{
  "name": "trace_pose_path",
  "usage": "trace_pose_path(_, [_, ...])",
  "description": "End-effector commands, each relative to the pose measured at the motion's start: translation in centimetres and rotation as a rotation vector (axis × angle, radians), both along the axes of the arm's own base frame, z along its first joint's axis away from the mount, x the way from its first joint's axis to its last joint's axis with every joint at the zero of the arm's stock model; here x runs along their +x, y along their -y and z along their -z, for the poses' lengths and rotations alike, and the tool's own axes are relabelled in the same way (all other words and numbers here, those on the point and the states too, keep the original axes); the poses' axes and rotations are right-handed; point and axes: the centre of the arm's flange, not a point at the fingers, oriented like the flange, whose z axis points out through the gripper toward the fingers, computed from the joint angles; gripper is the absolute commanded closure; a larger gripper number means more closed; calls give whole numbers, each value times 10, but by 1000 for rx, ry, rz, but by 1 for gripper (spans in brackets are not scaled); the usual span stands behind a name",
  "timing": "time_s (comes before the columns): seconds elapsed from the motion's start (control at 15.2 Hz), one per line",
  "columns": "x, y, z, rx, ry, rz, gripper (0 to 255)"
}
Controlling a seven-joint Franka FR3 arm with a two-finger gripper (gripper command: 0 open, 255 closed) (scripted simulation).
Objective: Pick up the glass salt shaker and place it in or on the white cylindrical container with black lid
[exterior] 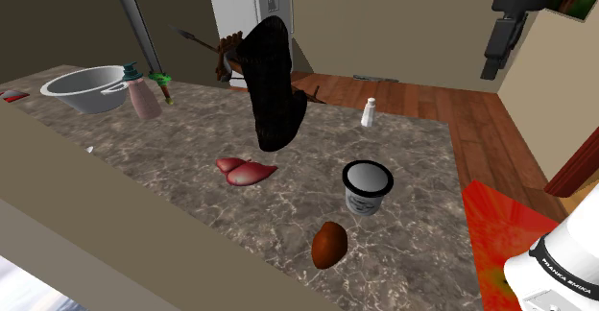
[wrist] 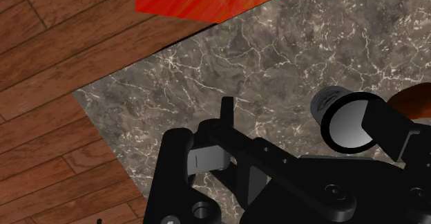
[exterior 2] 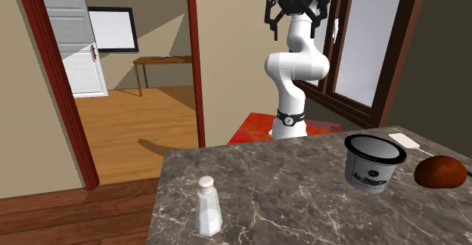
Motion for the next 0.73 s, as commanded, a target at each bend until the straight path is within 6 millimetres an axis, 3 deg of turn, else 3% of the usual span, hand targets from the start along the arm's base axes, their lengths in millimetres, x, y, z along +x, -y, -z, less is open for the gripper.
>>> trace_pose_path(0.0, [0,0,0,0,0,0,0])
trace_pose_path(0.66, [117,26,65,-18,-37,-3,0])
